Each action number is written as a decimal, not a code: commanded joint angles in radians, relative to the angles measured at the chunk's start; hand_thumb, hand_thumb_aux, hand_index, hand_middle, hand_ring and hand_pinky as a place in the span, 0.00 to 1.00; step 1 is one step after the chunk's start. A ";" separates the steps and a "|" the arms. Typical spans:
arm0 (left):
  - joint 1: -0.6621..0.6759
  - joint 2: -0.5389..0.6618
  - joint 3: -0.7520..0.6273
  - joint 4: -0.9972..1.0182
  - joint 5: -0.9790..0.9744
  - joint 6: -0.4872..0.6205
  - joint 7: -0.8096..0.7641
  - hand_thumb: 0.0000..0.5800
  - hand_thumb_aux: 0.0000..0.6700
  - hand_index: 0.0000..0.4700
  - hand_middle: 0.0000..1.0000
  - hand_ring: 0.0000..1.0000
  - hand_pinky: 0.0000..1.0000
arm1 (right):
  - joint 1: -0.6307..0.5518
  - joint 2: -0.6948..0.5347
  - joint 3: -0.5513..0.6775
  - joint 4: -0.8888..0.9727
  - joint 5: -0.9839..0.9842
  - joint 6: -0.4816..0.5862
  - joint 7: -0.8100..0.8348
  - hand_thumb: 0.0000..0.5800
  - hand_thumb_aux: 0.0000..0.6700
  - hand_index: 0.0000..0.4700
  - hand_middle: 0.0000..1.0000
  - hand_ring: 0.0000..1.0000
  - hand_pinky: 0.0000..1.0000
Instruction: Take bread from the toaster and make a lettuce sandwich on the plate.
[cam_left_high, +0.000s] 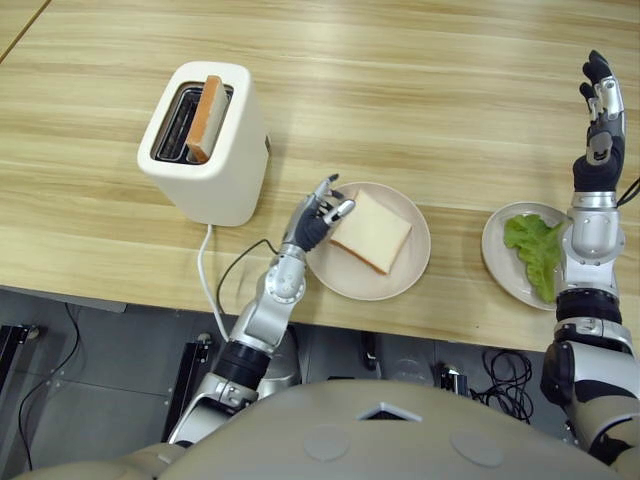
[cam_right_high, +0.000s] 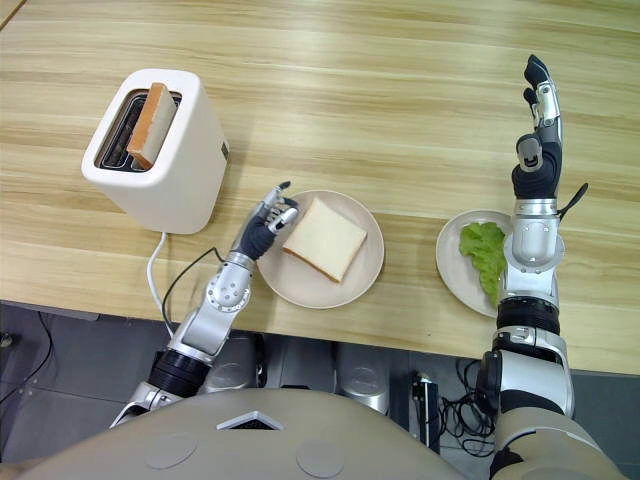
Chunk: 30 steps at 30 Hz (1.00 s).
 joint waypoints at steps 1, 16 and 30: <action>0.050 0.022 0.009 -0.071 0.003 0.029 -0.018 0.00 0.00 0.00 0.00 0.00 0.00 | -0.004 -0.010 -0.001 0.015 0.003 -0.006 0.000 0.00 0.00 0.00 0.00 0.00 0.00; 0.070 0.073 0.093 -0.253 -0.064 -0.058 -0.024 0.00 0.00 0.00 0.00 0.00 0.00 | 0.121 -0.243 0.049 0.143 -0.478 -0.098 -0.392 0.00 0.00 0.00 0.00 0.00 0.00; 0.066 0.052 0.164 -0.201 -0.118 -0.124 -0.010 0.00 0.00 0.00 0.00 0.00 0.00 | 0.119 -0.392 0.488 0.521 -0.893 0.191 -1.037 0.00 0.00 0.00 0.00 0.00 0.00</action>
